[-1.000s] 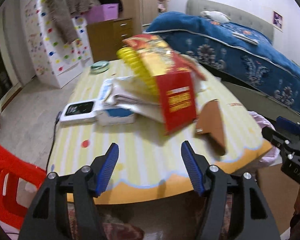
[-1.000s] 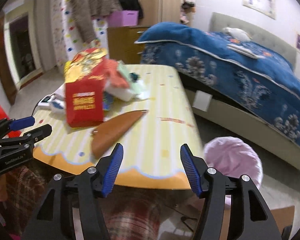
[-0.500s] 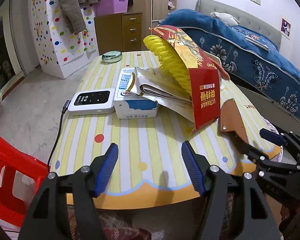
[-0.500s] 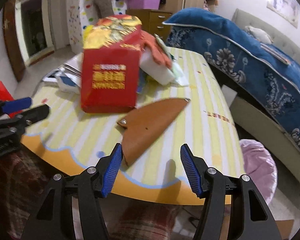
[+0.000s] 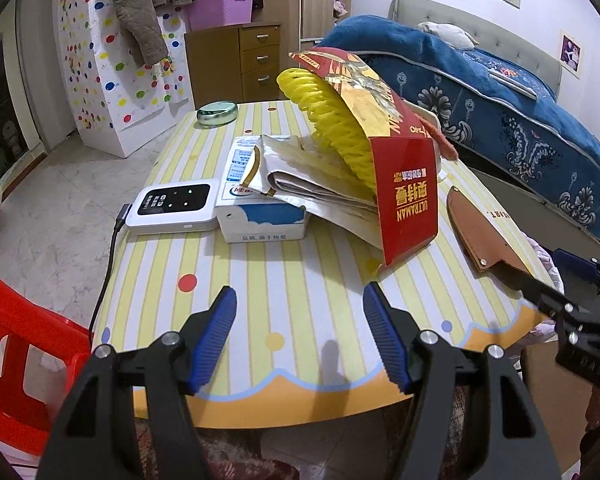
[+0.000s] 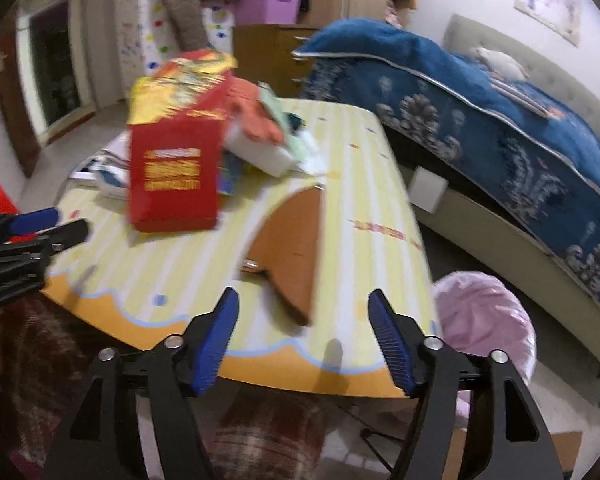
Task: Collect trash
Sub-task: 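Move the right tool to the brown leather sheath and grasp it, then grasp the red Ultraman box edge with the left tool while the right tool holds the sheath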
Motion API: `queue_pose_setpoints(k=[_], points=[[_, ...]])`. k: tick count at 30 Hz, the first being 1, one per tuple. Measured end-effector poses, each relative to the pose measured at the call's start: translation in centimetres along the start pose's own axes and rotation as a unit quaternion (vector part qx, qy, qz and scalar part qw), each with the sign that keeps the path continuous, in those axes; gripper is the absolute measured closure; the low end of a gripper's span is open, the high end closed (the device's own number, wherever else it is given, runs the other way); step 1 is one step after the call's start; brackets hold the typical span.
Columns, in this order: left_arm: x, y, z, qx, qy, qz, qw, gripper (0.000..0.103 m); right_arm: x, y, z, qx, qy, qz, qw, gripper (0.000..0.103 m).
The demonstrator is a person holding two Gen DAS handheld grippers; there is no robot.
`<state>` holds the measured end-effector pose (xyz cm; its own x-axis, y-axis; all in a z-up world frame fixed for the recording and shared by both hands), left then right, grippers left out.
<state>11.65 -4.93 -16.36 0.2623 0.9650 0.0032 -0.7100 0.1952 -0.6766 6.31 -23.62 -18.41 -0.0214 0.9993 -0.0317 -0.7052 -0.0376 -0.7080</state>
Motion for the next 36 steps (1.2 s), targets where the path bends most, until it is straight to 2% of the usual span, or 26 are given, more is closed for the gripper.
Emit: queue_pose_setpoints(k=[4, 5, 7, 11, 14, 18, 23, 26, 28, 31, 36], points=[[0.0, -0.4, -0.1, 0.0, -0.004, 0.0, 1.0, 0.039, 0.5, -1.1, -1.6, -0.001, 0.006, -0.001, 1.0, 0.032], [0.1, -0.5, -0.1, -0.001, -0.005, 0.001, 1.0, 0.037, 0.3, -1.4, -2.3, 0.002, 0.009, -0.006, 1.0, 0.031], [0.3, -0.8, -0.1, -0.004, -0.006, 0.003, 1.0, 0.032, -0.1, -1.7, -3.5, 0.007, 0.015, -0.018, 1.0, 0.021], [0.8, -1.1, -0.1, -0.008, -0.01, 0.01, 0.9999, 0.026, -0.5, -2.1, -5.7, 0.018, 0.032, -0.025, 0.999, 0.021], [0.8, -1.2, 0.0, -0.01, -0.003, 0.012, 0.9999, 0.026, -0.7, -1.9, -6.6, 0.03, 0.034, -0.035, 0.998, 0.028], [-0.1, -1.3, 0.2, -0.016, 0.007, 0.002, 0.9999, 0.026, -0.4, -1.7, -6.1, 0.027, 0.026, -0.034, 0.999, 0.049], [-1.6, -1.4, 0.2, -0.019, 0.03, -0.01, 0.9993, 0.026, -0.9, -0.9, -4.6, 0.011, 0.028, -0.024, 0.999, 0.05], [-2.6, -2.0, 0.1, -0.026, 0.045, -0.015, 0.9985, 0.037, -1.5, -0.6, -3.7, 0.002, 0.028, -0.03, 0.999, 0.05], [-3.4, -2.6, -0.2, -0.028, 0.061, -0.015, 0.9976, 0.049, -2.1, -0.5, -3.2, -0.003, 0.026, -0.036, 0.999, 0.05], [-4.3, -3.3, -0.9, -0.03, 0.076, -0.016, 0.9966, 0.058, -2.7, -0.5, -2.7, -0.011, 0.029, -0.038, 0.999, 0.05], [-5.3, -4.2, -2.7, -0.018, 0.087, -0.013, 0.996, 0.061, -3.3, -0.4, -2.3, -0.018, 0.023, -0.042, 0.999, 0.05]])
Point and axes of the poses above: each gripper's, at about its wrist camera, not at the fingertips, and z roughly against the way its jaws point, x to its left, y to its underside, the point moved 6 cm from there along -z, roughly the way its jaws point, and after that the axes turned 1 degree about -x, right-handed, at the moved point
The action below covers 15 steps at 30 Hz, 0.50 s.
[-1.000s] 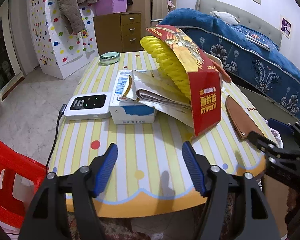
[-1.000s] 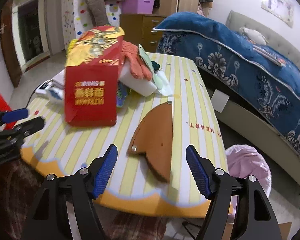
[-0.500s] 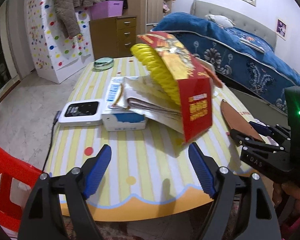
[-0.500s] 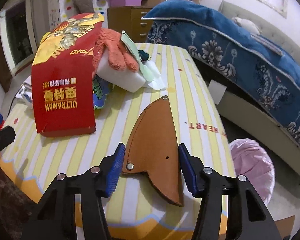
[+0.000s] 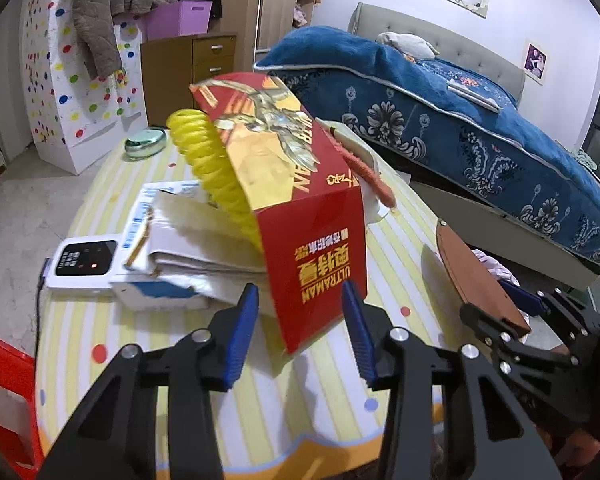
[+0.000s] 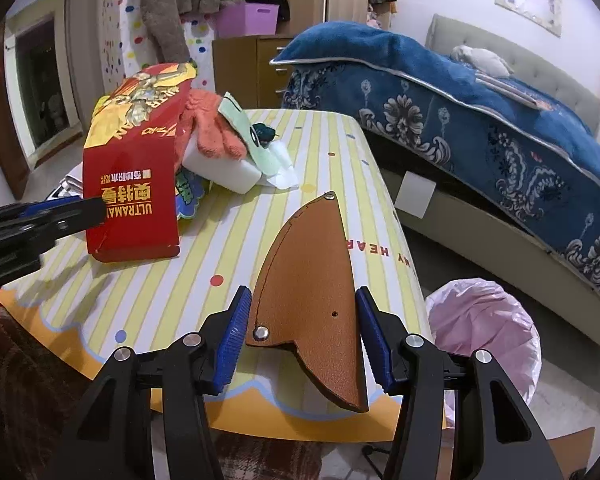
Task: Collect trash
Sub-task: 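Grasp the red Ultraman box edge with the left tool while the right tool holds the sheath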
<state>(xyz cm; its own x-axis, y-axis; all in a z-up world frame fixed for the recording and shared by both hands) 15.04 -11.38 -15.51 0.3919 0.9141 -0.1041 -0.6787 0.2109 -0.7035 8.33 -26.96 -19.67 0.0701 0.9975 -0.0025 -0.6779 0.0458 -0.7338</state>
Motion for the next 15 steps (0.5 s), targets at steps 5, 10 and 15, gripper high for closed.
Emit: queue_pose_setpoints(k=[5, 10, 15], points=[[-0.9, -0.2, -0.9, 0.002, 0.01, -0.012, 0.9999, 0.068, -0.3, 0.0, 0.0, -0.002, -0.003, -0.004, 1.0, 0.05], [-0.6, 0.0, -1.4, 0.01, 0.02, -0.002, 0.9998, 0.084, -0.4, 0.2, 0.3, -0.002, -0.007, -0.008, 1.0, 0.05], [-1.1, -0.3, -0.1, -0.008, 0.037, -0.008, 0.9993, 0.095, -0.3, 0.2, 0.9, -0.007, -0.009, -0.008, 1.0, 0.05]])
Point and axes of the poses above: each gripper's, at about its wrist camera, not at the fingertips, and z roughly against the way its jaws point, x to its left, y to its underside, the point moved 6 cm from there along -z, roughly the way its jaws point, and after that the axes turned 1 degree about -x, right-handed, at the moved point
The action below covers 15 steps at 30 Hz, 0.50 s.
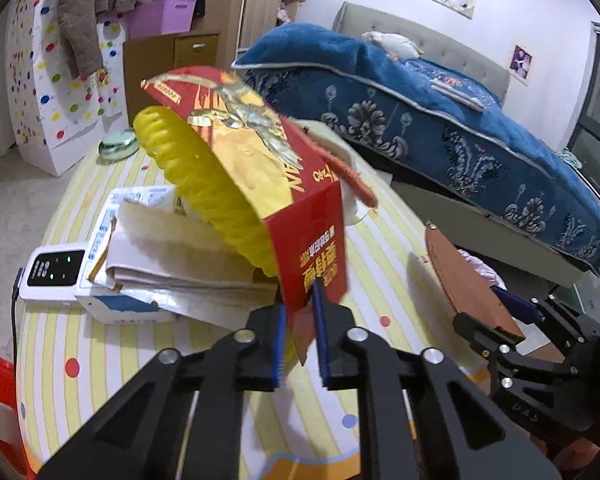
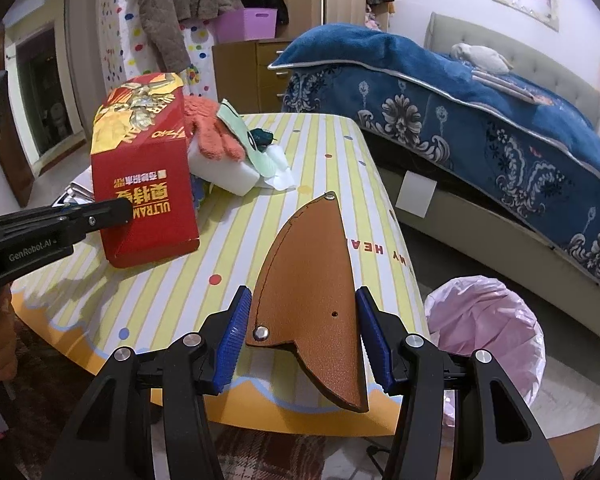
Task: Collect trash
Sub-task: 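Grasp the red Ultraman box edge with the left tool while the right tool holds the sheath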
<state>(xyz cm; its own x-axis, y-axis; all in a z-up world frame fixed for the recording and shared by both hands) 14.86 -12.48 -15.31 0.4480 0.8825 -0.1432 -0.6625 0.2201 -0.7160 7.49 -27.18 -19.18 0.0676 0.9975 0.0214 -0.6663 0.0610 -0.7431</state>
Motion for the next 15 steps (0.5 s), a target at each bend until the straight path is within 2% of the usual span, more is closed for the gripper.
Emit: queue_pose_setpoints(k=[3, 8, 15], points=[[-0.7, -0.2, 0.7, -0.011, 0.001, -0.012, 0.9999, 0.099, 0.2, 0.0, 0.7, -0.006, -0.001, 0.002, 1.0, 0.05], [-1.9, -0.5, 1.9, -0.022, -0.002, -0.03, 0.9993, 0.1, 0.2, 0.2, 1.8, -0.012, -0.003, 0.0, 1.0, 0.05], [-1.5, 0.9, 4.0, -0.027, -0.02, -0.037, 0.9988, 0.1, 0.0, 0.9, 2.3, -0.007, -0.008, -0.003, 1.0, 0.05]])
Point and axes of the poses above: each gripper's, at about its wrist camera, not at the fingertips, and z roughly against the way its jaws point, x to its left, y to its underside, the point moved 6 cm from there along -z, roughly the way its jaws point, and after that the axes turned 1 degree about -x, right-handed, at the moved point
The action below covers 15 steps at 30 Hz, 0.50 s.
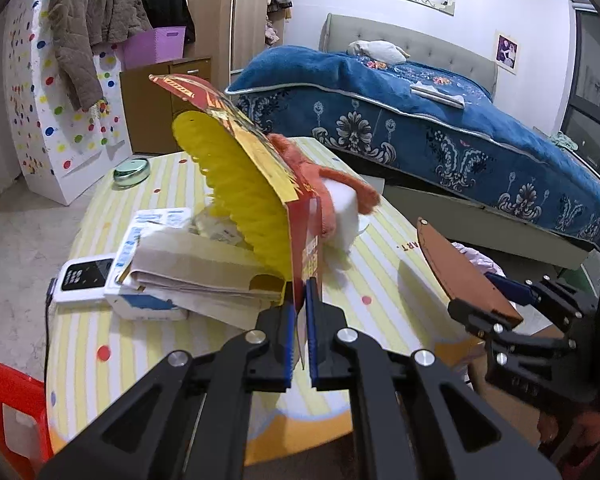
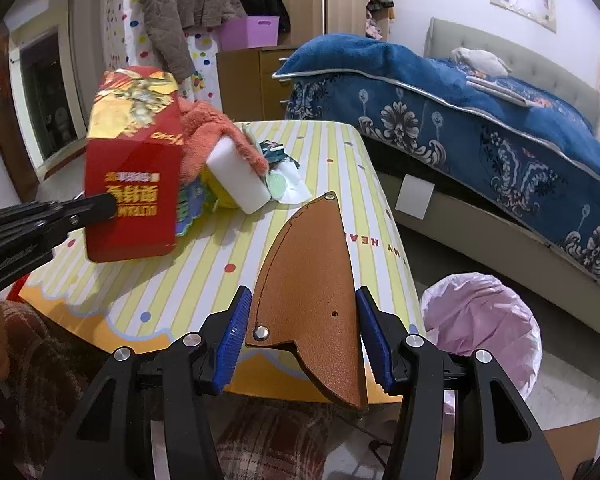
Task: Collect trash
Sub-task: 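Grasp the red Ultraman box edge with the left tool while the right tool holds the sheath, then lift the red box off the foam net with the left tool while the right tool holds the sheath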
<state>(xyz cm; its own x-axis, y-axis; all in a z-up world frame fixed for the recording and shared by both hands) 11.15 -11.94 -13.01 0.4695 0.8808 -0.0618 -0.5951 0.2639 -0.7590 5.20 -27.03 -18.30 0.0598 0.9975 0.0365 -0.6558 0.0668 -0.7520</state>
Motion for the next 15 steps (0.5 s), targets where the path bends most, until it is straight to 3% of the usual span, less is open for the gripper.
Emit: queue_pose_setpoints(k=[5, 8, 15], points=[[1.8, 0.2, 0.3, -0.002, -0.011, 0.018, 0.9998, 0.1, 0.1, 0.2, 0.2, 0.0, -0.001, 0.001, 1.0, 0.05], [1.7, 0.5, 0.1, -0.003, -0.019, 0.005, 0.9998, 0.099, 0.4, 0.3, 0.4, -0.001, -0.002, 0.004, 1.0, 0.05], [1.6, 1.0, 0.0, -0.017, -0.009, 0.003, 0.9998, 0.094, 0.6, 0.5, 0.3, 0.004, -0.003, 0.009, 1.0, 0.05]])
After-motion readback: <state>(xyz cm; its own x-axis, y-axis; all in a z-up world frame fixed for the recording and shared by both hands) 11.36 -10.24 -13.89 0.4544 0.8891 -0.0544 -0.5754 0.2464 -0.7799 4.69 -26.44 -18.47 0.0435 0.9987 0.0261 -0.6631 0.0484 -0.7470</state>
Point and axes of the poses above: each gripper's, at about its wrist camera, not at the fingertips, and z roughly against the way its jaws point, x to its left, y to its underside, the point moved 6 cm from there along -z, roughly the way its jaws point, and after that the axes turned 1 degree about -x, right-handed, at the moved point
